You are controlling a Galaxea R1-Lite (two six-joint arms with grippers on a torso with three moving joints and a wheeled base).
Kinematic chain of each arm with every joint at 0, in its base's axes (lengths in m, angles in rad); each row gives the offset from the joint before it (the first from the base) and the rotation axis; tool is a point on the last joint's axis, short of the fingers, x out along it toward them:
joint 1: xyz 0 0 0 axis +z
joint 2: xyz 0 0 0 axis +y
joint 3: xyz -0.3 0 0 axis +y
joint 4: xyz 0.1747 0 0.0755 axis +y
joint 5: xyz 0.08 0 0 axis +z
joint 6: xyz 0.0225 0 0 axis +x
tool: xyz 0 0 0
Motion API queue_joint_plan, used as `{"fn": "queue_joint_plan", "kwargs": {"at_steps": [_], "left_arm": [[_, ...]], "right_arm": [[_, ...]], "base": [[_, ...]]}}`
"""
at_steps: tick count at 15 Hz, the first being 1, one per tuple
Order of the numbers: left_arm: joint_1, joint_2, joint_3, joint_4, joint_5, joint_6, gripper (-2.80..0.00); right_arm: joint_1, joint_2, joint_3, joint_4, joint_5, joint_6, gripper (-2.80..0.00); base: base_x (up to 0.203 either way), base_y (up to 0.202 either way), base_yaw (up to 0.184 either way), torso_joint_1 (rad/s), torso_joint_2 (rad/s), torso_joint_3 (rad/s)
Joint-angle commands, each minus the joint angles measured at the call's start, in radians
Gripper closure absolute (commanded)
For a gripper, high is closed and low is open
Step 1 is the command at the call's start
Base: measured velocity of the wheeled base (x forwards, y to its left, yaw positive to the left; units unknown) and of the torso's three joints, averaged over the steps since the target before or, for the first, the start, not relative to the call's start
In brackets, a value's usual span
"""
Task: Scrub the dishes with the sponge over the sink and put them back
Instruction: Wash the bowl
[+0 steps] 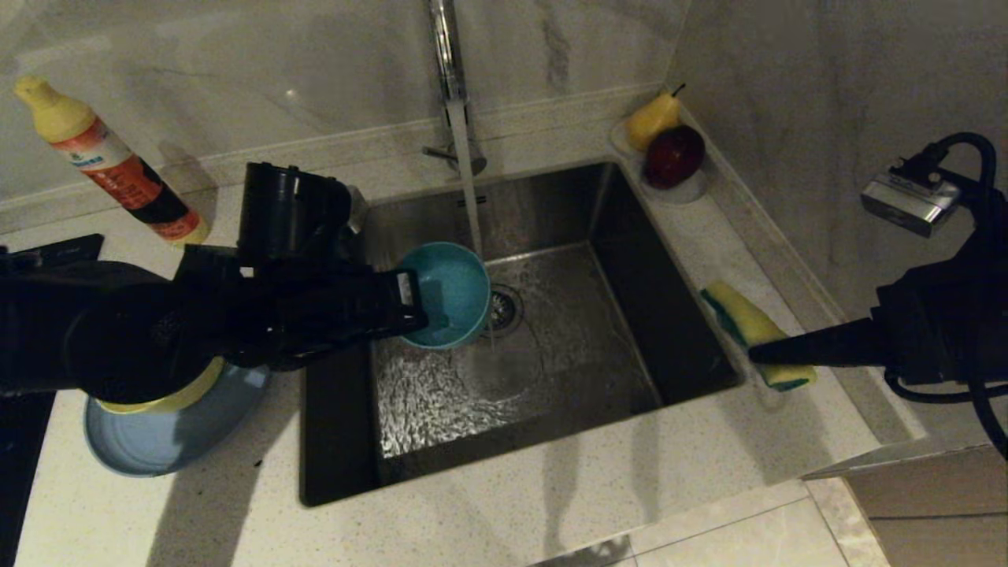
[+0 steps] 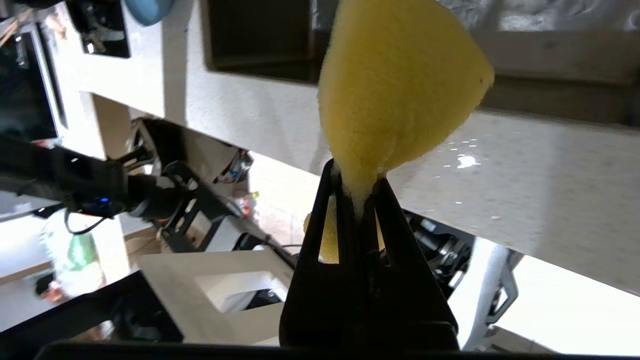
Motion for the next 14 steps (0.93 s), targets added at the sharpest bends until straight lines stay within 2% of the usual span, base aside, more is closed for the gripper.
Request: {"fn": "queue_joint_plan", "kwargs": {"at_steps": [1, 7, 14], "left_arm": [[-0.017, 0.033, -0.020, -0.002, 0.002, -0.002, 0.00], [-0.015, 0.108, -0.074, -0.027, 0.005, -0.005, 0.00], [-0.013, 0.175, -0.164, -0.039, 0.005, -0.016, 0.00]], "right_arm": [[0.024, 0.000, -0.002, 0.001, 0.004, 0.039, 0.00], [0.036, -0.036, 0.010, 0.001, 0.095, 0.117, 0.00], [0.033, -0.050, 0.090, -0.009, 0.109, 0.112, 0.00]], "base": [[0.000, 0.000, 0.000, 0.000, 0.00, 0.000], [0.000, 0.000, 0.000, 0.000, 0.00, 0.000], [0.000, 0.000, 0.000, 0.000, 0.00, 0.000]]}}
